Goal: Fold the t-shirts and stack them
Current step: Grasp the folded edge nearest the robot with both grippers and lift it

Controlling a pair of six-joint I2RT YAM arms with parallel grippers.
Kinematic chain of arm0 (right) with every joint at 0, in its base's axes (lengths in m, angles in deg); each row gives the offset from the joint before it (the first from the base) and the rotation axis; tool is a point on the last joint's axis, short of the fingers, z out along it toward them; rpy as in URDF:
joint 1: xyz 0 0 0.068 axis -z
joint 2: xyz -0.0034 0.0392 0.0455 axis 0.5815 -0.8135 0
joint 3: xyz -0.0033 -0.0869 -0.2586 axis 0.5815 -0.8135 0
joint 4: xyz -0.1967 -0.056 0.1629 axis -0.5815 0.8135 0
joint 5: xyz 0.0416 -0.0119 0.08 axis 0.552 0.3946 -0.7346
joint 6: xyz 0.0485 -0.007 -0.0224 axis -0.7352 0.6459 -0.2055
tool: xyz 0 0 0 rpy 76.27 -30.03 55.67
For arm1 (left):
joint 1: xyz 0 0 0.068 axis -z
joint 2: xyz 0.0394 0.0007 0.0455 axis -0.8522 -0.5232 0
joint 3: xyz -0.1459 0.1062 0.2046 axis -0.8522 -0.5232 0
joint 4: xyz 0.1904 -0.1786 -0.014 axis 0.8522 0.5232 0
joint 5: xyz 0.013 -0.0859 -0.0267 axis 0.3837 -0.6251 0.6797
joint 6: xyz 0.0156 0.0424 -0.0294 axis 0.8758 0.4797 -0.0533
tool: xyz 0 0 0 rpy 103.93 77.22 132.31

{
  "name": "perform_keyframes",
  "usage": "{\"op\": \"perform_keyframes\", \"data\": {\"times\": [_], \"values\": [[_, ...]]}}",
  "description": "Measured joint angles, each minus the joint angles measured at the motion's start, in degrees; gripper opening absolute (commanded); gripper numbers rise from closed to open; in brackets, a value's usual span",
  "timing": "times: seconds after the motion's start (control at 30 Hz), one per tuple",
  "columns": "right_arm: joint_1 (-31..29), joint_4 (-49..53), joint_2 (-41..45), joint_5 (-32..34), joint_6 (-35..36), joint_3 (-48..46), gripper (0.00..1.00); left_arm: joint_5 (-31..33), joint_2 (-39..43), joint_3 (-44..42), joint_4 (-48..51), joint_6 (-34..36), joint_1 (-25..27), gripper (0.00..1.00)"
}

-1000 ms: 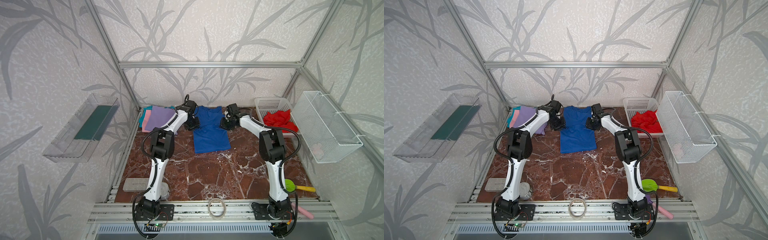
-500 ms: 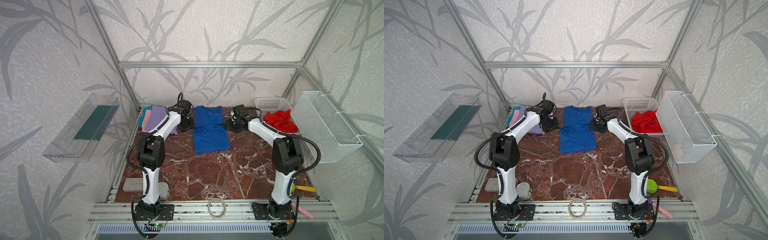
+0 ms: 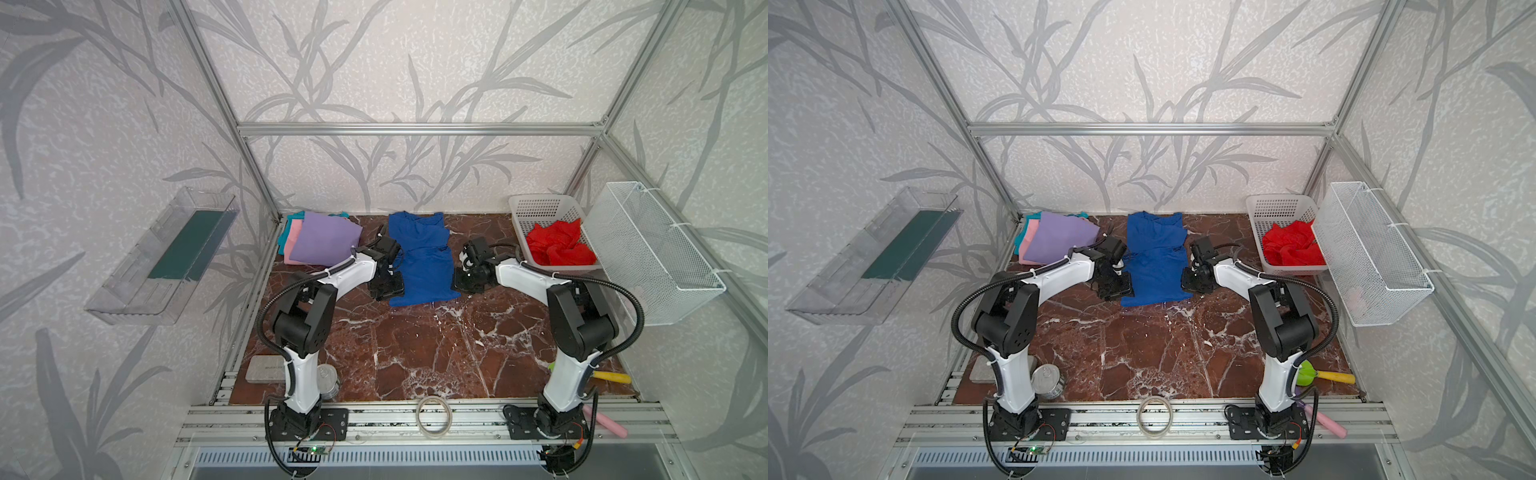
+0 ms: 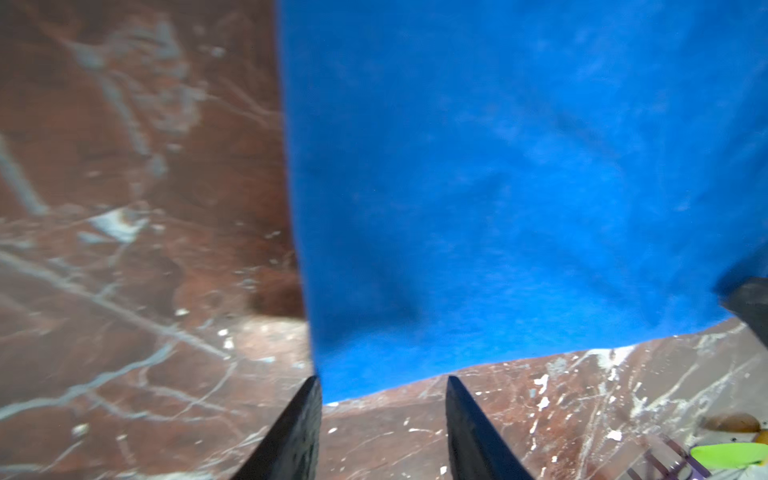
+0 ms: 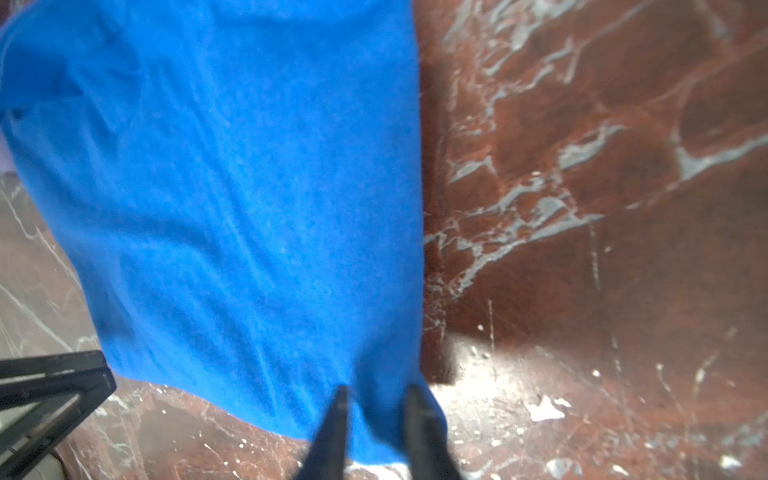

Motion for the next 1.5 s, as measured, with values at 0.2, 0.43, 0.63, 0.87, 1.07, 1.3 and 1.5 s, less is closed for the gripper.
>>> {"op": "perform_keyframes", "data": {"times": [0.2,0.43,0.63,0.87,1.07,1.3,1.5], "values": [[-0.42,-1.55,1.03,0.04,-0.42,-4.11,0.01,-0.39,-1.53,-2.29,-3.32,-0.52,0.11,0.43],[-1.14,-1.79,6.08,1.49,0.04,-12.15,0.01,-1.14,-1.03,-5.35,-6.45,-0.92,-0.31,0.33],[-1.66,-1.33,9.7,3.32,1.29,-15.54,0.26,-2.25,1.77,-10.45,-10.47,-0.98,-0.35,0.3],[-1.64,-0.94,17.7,4.46,1.92,-20.48,0.4,-3.34,8.31,-19.56,-13.14,-1.95,0.33,0.3],[-2.05,-0.15,26.45,4.35,0.79,-26.67,0.42,-3.93,12.57,-24.33,-13.09,-4.15,4.42,0.38],[-5.53,-4.13,28.44,-0.37,-3.54,-32.83,0.52,-3.04,15.63,-25.29,-6.56,-4.85,7.08,0.41],[-5.51,-8.04,25.31,-1.99,-7.19,-33.79,0.5,-1.44,17.4,-25.9,-3.45,-5.11,7.06,0.48]]}}
